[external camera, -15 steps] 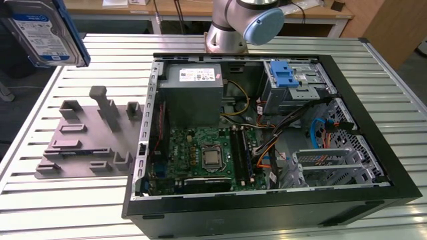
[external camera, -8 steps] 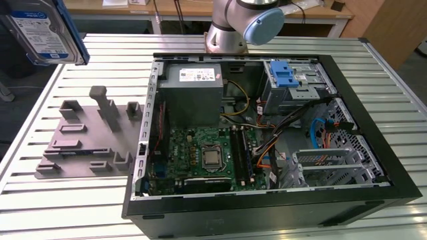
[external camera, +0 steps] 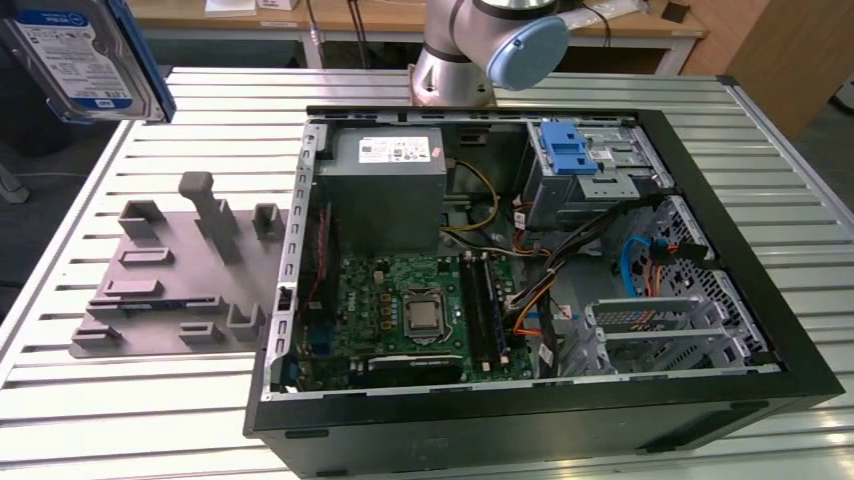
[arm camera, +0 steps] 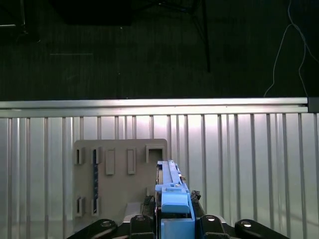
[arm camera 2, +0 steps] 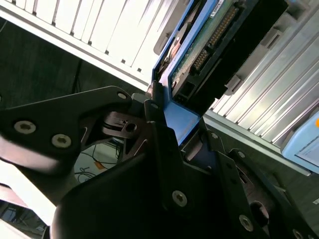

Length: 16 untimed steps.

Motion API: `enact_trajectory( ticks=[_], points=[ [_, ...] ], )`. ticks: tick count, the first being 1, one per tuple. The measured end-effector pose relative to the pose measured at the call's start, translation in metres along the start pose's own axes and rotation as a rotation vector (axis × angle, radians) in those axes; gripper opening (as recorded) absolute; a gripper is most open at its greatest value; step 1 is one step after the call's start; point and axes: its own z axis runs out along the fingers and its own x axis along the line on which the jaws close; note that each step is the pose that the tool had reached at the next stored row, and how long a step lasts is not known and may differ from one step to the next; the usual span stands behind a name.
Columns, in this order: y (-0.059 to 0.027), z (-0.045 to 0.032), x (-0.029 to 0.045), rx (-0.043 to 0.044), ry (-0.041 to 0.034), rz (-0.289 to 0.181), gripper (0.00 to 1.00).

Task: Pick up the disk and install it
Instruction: 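Pick up the disk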

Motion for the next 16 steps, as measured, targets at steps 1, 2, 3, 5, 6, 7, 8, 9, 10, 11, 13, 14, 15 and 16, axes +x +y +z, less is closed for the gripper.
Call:
enact_trajectory(
  ticks=[1, 2, 3, 5, 6, 7, 8, 9, 10, 11, 13, 14, 15, 16],
  points=[
    [0.0001, -0.0011, -0.0001, 0.0, 0.0, 0.0, 0.36],
    [0.0001, -0.0023, -0.0001, 0.0, 0.0, 0.0, 0.36],
    [0.0001, -0.0033, -0.0002, 0.0, -0.0002, 0.0, 0.36],
    [0.0002, -0.0057, -0.0003, 0.0, -0.0004, 0.0, 0.36],
    [0.0002, -0.007, -0.0004, 0.0, -0.0004, 0.0, 0.36],
    [0.0003, -0.0084, -0.0005, 0.0, -0.0004, 0.0, 0.36],
    [0.0003, -0.0095, -0.0005, 0.0, -0.0005, 0.0, 0.36],
    [0.0003, -0.0105, -0.0006, 0.0, -0.0006, 0.0, 0.36],
    [0.0004, -0.0118, -0.0007, -0.0001, -0.0007, 0.0, 0.36],
    [0.0004, -0.0131, -0.0007, 0.0, -0.0008, 0.0, 0.36],
    [0.0005, -0.0154, -0.0008, 0.0, -0.0009, 0.0, 0.36],
    [0.0005, -0.0165, -0.0009, -0.0001, -0.001, 0.0, 0.36],
    [0.0005, -0.0178, -0.001, -0.0001, -0.0013, 0.0, 0.36],
    [0.0006, -0.0194, -0.0011, -0.0002, -0.0014, 0.0, 0.36]
  ],
)
